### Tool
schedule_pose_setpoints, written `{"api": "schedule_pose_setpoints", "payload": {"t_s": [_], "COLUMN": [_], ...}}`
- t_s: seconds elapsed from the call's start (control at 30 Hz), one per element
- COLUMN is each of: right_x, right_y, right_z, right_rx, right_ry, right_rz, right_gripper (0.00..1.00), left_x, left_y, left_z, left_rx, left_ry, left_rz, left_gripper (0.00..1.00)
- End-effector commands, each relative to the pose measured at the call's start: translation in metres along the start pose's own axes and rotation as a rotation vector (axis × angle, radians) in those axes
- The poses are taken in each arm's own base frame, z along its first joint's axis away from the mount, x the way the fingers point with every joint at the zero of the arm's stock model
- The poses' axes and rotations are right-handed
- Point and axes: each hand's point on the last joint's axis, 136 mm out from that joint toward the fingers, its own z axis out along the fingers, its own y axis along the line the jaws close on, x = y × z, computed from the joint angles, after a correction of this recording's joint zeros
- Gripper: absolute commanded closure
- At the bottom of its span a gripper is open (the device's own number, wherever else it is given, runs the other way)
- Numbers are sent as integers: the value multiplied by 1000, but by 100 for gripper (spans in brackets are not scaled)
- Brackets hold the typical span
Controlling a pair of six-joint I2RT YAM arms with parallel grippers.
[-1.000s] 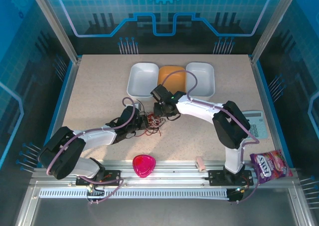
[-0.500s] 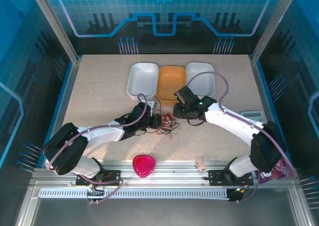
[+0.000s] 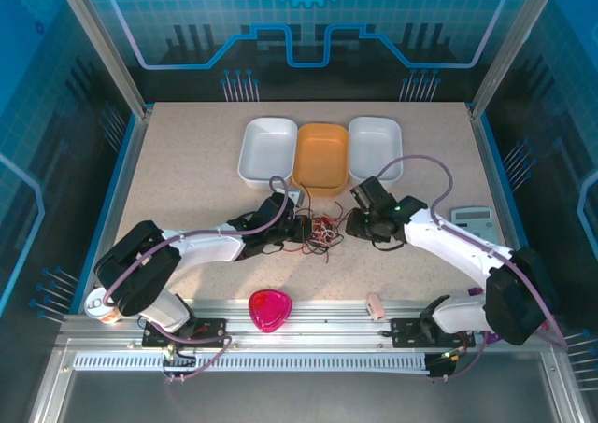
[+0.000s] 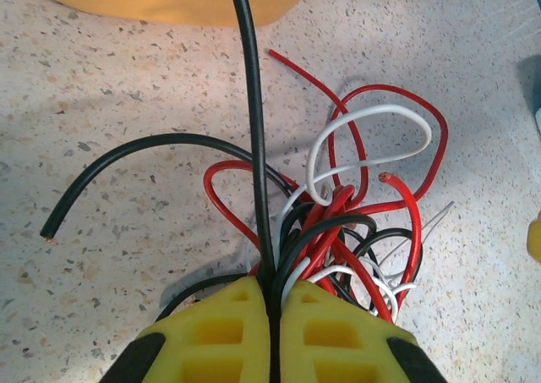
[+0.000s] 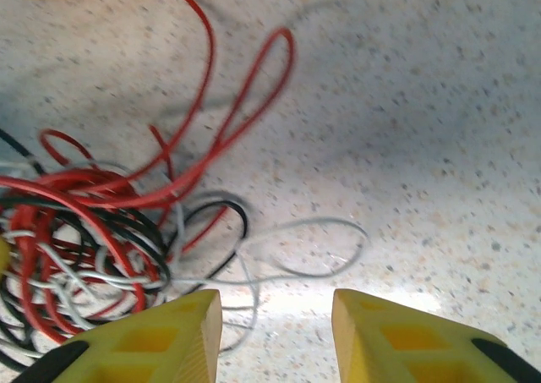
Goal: Untangle the cables
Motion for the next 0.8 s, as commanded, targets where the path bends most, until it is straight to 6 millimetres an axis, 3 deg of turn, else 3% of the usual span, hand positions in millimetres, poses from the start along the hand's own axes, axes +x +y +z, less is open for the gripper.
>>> {"api": "schedule_pose_setpoints", "payload": {"t_s": [0.0, 0.43, 0.77], "right_x": [10, 12, 8], "right_y": [-12, 15, 48], "right_z": [-1, 25, 17], "right_rx": [10, -90, -154], "right_ry": [23, 76, 47], "right_rz": [50, 56, -74], "right_gripper": [59, 60, 61], "left_x": [-4, 0, -9], "left_y": [-1, 10, 21], "left_z": [0, -4, -26], "left_rx": [-8, -48, -111], "left_ry": [-21, -27, -88], "left_rz": [-20, -52, -94], "left_gripper": [96, 68, 57]}}
